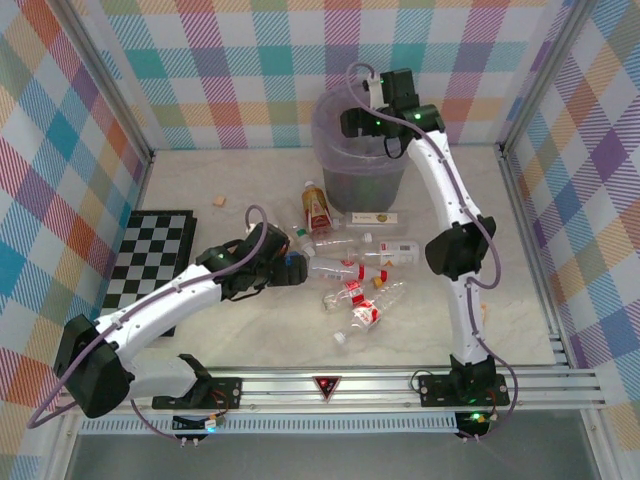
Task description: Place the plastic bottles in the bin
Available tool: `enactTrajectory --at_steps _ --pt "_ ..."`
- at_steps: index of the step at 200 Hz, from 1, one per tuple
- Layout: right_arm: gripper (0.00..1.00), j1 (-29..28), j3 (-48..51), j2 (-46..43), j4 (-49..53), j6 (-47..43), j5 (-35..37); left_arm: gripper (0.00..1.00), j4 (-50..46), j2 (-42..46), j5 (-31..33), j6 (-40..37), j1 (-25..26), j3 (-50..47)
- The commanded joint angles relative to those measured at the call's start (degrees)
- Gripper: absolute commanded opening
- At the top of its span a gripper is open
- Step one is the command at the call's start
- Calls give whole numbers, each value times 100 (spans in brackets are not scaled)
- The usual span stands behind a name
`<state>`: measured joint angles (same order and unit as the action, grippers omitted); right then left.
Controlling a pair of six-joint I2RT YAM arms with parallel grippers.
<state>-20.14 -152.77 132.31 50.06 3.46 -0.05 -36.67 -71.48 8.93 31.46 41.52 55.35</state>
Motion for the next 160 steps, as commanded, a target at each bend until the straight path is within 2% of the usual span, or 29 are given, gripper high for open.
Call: enactTrajectory --at_steps 1,25,58,75,100,127,143,160 --pt "95 38 -164 -810 102 -127 -183 100 -268 -143 201 -353 32 292" --pt "98 56 132 -1257 341 -28 -370 100 -416 -302 283 -479 -46 498" --pt "98 137 1358 -2211 569 221 -791 99 -743 -489 437 -879 -391 837" --pt "98 151 2300 -2826 556 330 -1072 99 -863 -573 399 -1066 -899 934" --pt "98 182 3892 -3814 262 506 -1219 97 -965 -835 365 -1225 -1900 1018" --pt "98 262 5182 -4680 107 709 -1230 97 -481 -1132 -40 -1409 -2819 884" --pt "98 314 5717 -5080 148 752 -1193 97 -242 -1374 -320 -1552 -3154 874" --pt "97 396 6156 -5418 235 782 -1071 98 -223 -1721 -395 -1800 -3245 1017"
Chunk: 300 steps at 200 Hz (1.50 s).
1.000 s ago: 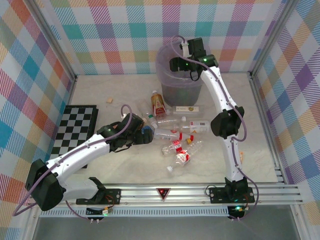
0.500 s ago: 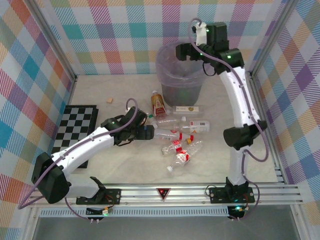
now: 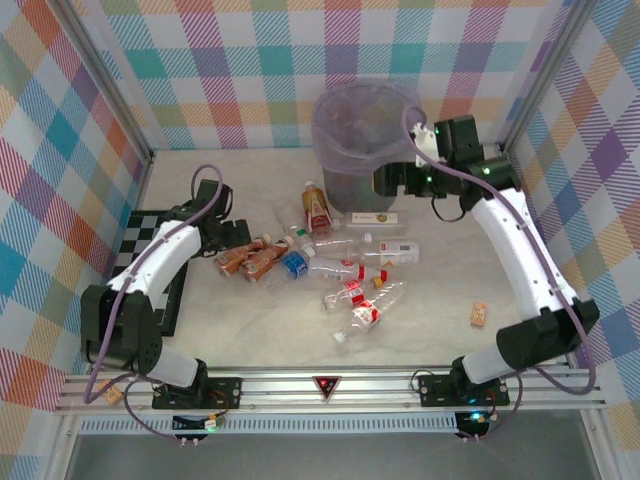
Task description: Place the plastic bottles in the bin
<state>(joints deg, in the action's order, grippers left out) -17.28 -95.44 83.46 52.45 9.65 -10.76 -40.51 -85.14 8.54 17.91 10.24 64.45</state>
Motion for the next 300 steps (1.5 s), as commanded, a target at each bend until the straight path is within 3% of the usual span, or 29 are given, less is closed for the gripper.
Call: enactTrajectory --at_steps 1,59,167,230,300 --pt "97 119 444 -546 4 162 6 98 146 -376 -345 -459 -118 123" --pt "97 400 1256 -1094 0 341 92 100 117 -902 -453 -799 -119 103" --pt "96 426 1602 -1206 -162 422 7 100 567 -1033 -508 -18 -152 -651" --pt "96 453 1642 -1127 -236 468 -92 78 694 -955 -528 298 -154 -914" --pt "96 425 1825 -1344 -524 619 -551 65 328 -537 -508 220 -154 -706"
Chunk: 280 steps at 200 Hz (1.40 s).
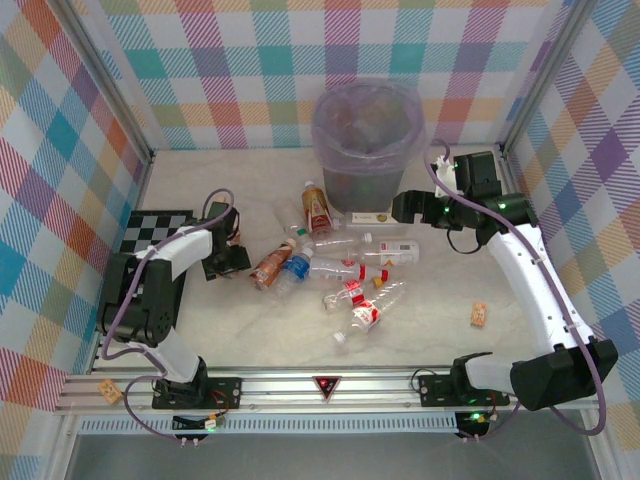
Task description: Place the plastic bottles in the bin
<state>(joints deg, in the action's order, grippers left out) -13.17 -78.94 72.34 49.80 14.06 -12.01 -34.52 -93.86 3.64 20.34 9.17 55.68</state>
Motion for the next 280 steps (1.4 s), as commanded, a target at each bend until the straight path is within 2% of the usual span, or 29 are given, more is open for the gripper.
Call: enactTrajectory --at_steps 1,41,61,80,108,131,156,210,237,280 --pt "96 15 189 -239 -278 177 -448 65 -290 348 -15 -31 -47 175" --pt "95 -8 878 -591 -1474 713 -2026 63 -766 1159 -191 -249 -4 555" --pt "95 -73 1251 -702 -2339 1082 -2536 64 -722 1547 -618 -328 179 699" --pt "95 -227 1405 -622 -3039 1493 -2908 62 -358 1836 -1340 -288 472 722" --pt "95 -581 1428 -331 -3534 1955 -2893 55 399 2112 -2149 4 1013 653" --pt "94 -757 1559 -8 -4060 2446 -2979 50 1278 2346 -2393 355 1529 469" --pt "94 -991 1597 250 -4545 2679 -3009 49 2187 2475 -2491 772 1931 239" --pt "94 -1256 1314 865 -5194 2873 -3180 49 2244 2204 -2404 847 2580 347" --pt "85 -1324 1258 1120 -5450 3040 -3262 49 2374 2162 -2376 919 2693 313" --pt "75 -1423 1175 1444 -5735 3223 -3401 49 2395 2062 -2421 905 2773 392"
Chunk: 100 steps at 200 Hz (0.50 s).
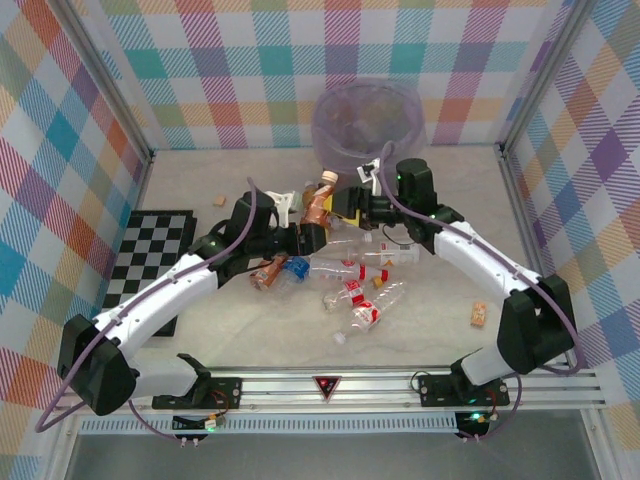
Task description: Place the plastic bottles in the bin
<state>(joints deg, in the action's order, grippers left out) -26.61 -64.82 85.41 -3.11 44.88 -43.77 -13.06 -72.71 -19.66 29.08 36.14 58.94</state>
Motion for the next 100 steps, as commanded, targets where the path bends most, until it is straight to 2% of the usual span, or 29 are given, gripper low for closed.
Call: enactTrajectory --at_steps 1,50,100 --pt "75 -80 -240 149 -439 147 -227 49 254 -52 -95 29 77 70" --pt "59 -103 -303 317 -668 288 -341 49 286 -166 -152 33 84 126" --pt "49 -116 -399 354 -521 219 -369 51 302 -271 -135 85 85 215"
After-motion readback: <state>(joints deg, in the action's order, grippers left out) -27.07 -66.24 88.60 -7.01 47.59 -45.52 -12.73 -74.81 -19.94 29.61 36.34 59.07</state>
